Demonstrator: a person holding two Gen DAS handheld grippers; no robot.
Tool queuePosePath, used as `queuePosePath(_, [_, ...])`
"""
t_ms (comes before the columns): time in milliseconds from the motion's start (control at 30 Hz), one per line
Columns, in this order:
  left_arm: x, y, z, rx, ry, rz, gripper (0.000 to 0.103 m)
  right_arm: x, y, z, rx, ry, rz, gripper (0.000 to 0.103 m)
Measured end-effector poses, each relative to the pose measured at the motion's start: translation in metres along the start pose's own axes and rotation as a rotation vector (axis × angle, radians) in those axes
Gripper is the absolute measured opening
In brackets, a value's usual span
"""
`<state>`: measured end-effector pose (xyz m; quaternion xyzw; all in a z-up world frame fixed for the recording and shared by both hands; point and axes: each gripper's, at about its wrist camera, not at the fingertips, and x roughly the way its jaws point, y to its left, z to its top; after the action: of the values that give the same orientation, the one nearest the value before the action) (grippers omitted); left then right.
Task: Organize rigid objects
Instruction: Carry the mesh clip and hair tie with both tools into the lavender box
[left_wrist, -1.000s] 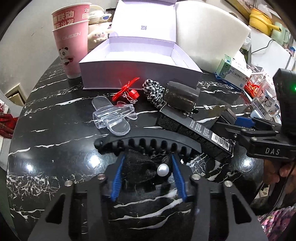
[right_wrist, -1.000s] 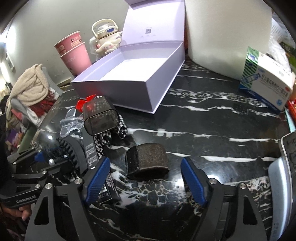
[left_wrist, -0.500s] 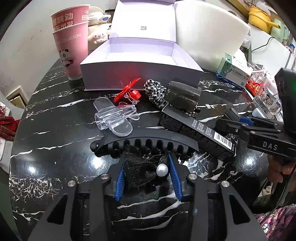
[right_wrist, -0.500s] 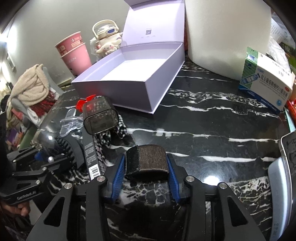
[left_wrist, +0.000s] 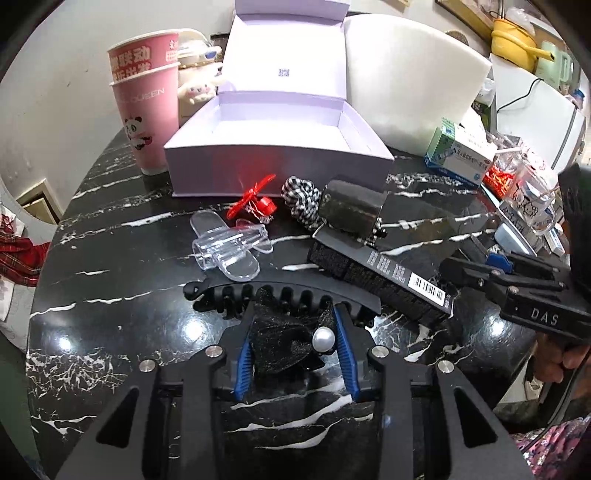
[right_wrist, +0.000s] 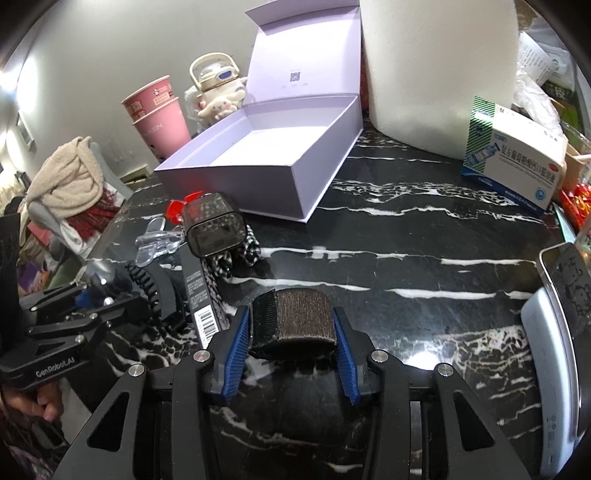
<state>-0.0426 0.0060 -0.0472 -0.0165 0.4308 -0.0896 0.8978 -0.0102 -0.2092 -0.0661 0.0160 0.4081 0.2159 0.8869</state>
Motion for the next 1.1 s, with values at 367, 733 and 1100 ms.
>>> queuePosePath(367, [-0.014,0.005,0.007,-0.044,-0.039,-0.037,0.037,-0.008,0.001,-0.009,0.009,-0.014,0.005,0.043])
queuePosePath(733, [-0.023,0.002,0.025,-0.027,-0.092,-0.013,0.037,-0.013,0.003,-0.008,-0.018,-0.033,-0.003,0.043])
queuePosePath(1100, [-0.024,-0.006,0.052,0.021,-0.135,-0.017,0.037,-0.015,0.001,0.010,-0.047,-0.054,-0.013,0.043])
